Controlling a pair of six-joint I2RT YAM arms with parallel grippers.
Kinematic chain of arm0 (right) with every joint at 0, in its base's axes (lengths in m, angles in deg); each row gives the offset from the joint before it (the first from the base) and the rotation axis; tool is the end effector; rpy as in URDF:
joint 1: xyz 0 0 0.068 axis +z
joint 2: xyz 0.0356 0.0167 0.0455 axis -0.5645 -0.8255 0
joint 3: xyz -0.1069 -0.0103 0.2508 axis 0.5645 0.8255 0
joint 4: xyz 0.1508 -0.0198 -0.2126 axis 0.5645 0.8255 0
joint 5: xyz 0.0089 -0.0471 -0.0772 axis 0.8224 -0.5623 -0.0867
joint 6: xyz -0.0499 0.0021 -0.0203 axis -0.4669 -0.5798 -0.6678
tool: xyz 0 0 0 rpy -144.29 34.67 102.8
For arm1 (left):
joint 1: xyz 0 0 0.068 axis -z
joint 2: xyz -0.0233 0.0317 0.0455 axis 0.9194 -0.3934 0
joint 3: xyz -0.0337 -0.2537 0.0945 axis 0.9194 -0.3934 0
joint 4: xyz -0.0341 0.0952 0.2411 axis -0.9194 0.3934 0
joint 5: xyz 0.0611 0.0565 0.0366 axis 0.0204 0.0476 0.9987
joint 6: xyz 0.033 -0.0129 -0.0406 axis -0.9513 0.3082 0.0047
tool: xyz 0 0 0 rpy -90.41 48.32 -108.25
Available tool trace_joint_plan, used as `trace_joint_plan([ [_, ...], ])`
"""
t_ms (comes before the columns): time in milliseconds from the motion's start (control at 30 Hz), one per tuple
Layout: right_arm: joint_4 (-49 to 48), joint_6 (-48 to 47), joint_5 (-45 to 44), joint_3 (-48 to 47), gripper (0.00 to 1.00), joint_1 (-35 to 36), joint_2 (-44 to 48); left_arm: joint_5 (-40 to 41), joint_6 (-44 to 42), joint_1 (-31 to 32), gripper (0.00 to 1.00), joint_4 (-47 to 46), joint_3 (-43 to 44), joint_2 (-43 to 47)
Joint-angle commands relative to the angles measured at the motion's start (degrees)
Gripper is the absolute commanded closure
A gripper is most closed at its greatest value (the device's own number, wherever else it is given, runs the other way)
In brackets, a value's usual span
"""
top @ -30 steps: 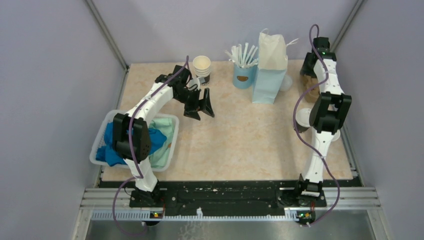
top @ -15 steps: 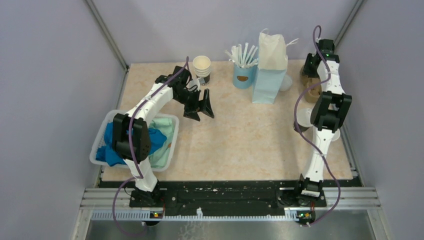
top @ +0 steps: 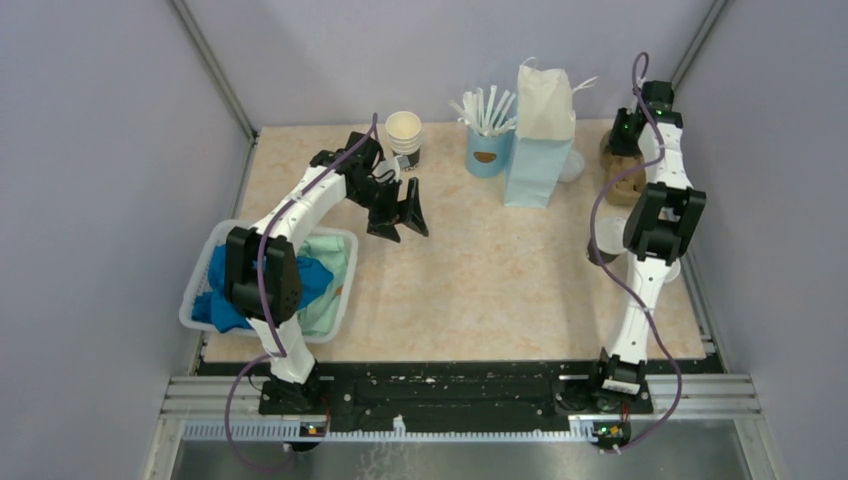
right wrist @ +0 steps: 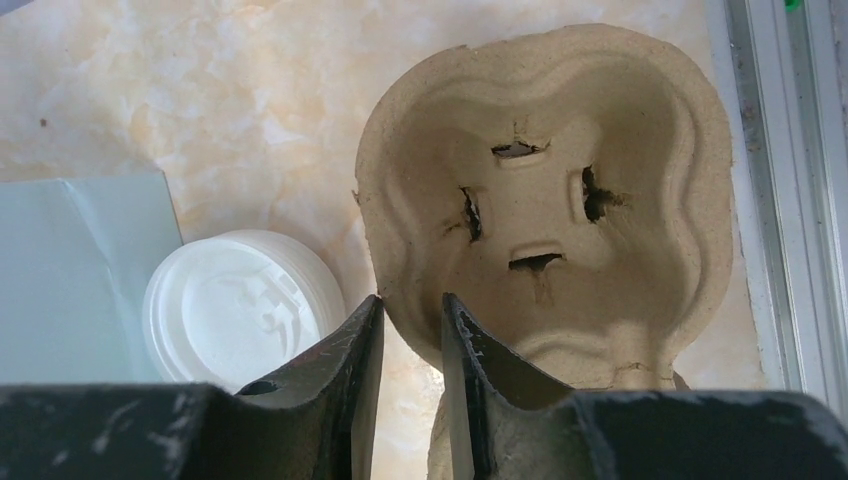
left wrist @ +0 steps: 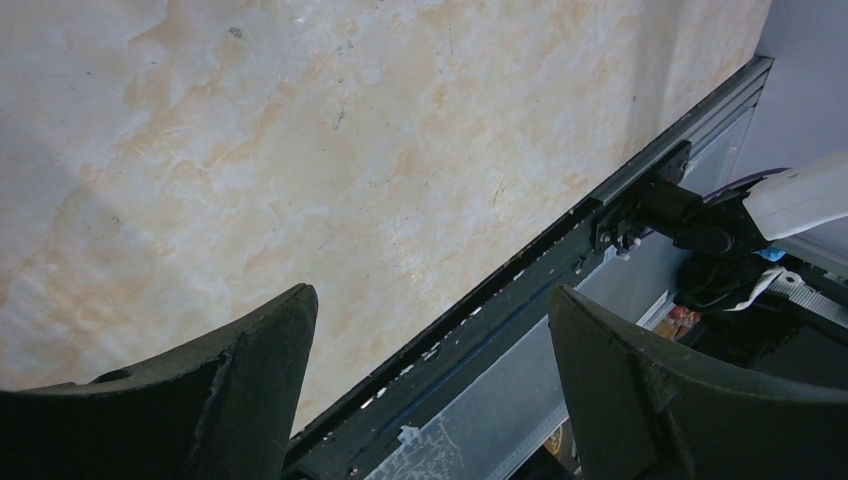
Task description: Pack the takeout coffee
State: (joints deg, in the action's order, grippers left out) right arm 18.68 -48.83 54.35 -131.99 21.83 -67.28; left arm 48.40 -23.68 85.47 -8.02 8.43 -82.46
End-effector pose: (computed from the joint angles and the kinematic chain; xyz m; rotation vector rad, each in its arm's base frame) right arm 0.5295 -0.1137 0.2358 0.3748 2.3911 0.0978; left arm 0.3441 -0.1384 0.2696 0.2582 2.7922 -1.0305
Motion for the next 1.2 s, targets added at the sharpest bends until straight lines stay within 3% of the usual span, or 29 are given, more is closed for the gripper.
trace_joint_plan([
  [0,-1.6,1.0,3.6,-2.5,0.73,-1.3,0.3,-0.8,-0.5,-0.2,0.08,-0.5,0.1,2.1],
  [267,-3.9,4.0,8.0,-0.2,0.74,-2.7,0.8,-0.9,-0.5,-0.2,0.08,-0.6,0.1,2.1],
  [400,-4.2,4.5,8.9,0.2,0.88,-3.1,0.8,-0.9,-0.5,-0.2,0.08,-0.5,0.1,2.3],
  [500,-4.1,4.2,8.2,0.1,0.90,-3.2,0.8,-1.0,-0.4,-0.2,0.08,-0.6,0.1,2.3],
  [567,-4.0,3.7,8.3,0.0,0.88,-3.1,0.7,-1.1,-0.4,-0.2,0.08,-0.6,0.2,2.3],
  [667,-4.1,3.5,8.9,0.5,0.76,-3.1,0.6,-1.1,-0.3,-0.2,0.08,-0.6,-0.1,2.4],
  [800,-3.9,3.7,9.4,0.3,0.72,-3.2,-0.6,-1.3,-0.3,-0.2,0.08,-0.6,-0.2,2.5],
  [1167,-3.7,3.9,8.5,-0.1,0.76,-3.2,-1.3,-1.2,-0.3,-0.2,0.08,-0.6,-0.1,2.7],
])
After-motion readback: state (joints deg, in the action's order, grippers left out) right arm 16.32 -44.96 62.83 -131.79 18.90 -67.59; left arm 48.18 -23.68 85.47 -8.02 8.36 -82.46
